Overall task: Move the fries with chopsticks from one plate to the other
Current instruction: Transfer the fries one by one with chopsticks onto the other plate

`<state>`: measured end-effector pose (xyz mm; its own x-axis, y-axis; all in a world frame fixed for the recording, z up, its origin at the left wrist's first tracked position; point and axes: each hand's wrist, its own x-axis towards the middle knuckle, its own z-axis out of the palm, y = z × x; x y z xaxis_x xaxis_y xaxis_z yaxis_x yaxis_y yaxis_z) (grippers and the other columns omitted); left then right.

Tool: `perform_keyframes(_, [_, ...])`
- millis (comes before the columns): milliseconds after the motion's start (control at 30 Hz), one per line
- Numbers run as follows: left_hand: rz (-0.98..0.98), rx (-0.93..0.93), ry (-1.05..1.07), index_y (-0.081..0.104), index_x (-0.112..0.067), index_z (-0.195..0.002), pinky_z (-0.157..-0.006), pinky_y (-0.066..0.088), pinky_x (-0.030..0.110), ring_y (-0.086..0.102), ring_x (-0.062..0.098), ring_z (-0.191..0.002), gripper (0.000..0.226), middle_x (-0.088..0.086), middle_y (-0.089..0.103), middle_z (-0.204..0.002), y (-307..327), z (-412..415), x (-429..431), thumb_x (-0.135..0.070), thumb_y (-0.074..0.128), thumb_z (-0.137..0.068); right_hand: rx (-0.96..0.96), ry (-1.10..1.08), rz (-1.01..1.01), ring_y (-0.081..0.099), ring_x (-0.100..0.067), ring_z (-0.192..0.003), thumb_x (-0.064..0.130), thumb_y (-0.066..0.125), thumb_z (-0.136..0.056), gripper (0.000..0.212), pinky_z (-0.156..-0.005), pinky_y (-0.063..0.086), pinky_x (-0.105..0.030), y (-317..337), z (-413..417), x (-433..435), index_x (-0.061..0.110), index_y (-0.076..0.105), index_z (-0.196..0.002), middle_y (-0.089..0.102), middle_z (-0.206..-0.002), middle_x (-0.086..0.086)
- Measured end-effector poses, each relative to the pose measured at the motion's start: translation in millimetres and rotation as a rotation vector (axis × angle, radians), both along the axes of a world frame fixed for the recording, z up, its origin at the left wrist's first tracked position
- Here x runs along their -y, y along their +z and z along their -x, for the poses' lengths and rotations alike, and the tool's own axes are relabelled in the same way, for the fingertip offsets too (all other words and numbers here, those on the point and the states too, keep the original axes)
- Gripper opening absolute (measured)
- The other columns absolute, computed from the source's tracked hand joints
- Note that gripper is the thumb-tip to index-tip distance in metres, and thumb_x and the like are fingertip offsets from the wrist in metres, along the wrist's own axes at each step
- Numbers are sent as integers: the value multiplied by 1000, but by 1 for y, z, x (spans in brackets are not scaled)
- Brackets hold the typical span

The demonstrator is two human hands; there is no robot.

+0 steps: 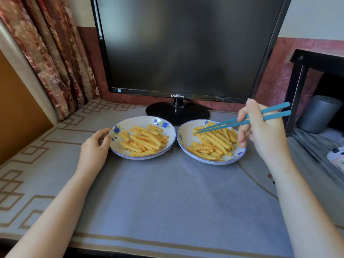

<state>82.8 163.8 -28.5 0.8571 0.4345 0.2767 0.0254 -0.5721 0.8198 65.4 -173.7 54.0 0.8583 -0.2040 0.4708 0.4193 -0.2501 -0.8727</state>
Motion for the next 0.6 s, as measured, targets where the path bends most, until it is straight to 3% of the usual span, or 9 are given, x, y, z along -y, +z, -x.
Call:
perform_keyframes(100, [2, 2, 1, 59, -14, -124, -83, 33, 22, 48, 8, -97, 32, 6, 64, -120, 0, 0, 0, -21, 45, -97, -4, 21, 34, 40, -21, -29, 28, 40, -103, 42, -36, 33, -19, -3, 0, -5, 7, 51, -70, 47, -46, -27])
perform_keyframes(267, [8, 4, 1, 60, -15, -123, -84, 34, 23, 50, 10, -97, 31, 6, 64, -118, -1, -1, -1, -20, 46, -96, -17, 6, 58, 42, -20, -30, 33, 40, -103, 44, -36, 36, -22, -8, -1, -12, 10, 52, -67, 48, -42, -16])
perform_keyframes(500, [9, 9, -2, 60, -14, -123, -84, 33, 22, 50, 10, -99, 31, 6, 64, -118, 0, -1, 0, -19, 46, -96, 70, -12, -165, 44, -23, -31, 27, 37, -104, 45, -36, 28, -17, -3, 8, -20, 9, 47, -65, 45, -38, -5])
perform_keyframes(600, [11, 9, 1, 60, -14, -123, -84, 33, 22, 49, 8, -97, 31, 5, 64, -117, -1, 0, 0, -19, 46, -96, 72, 9, -206, 45, -23, -32, 28, 36, -104, 44, -41, 23, -30, -4, 12, -30, 12, 47, -65, 43, -37, -6])
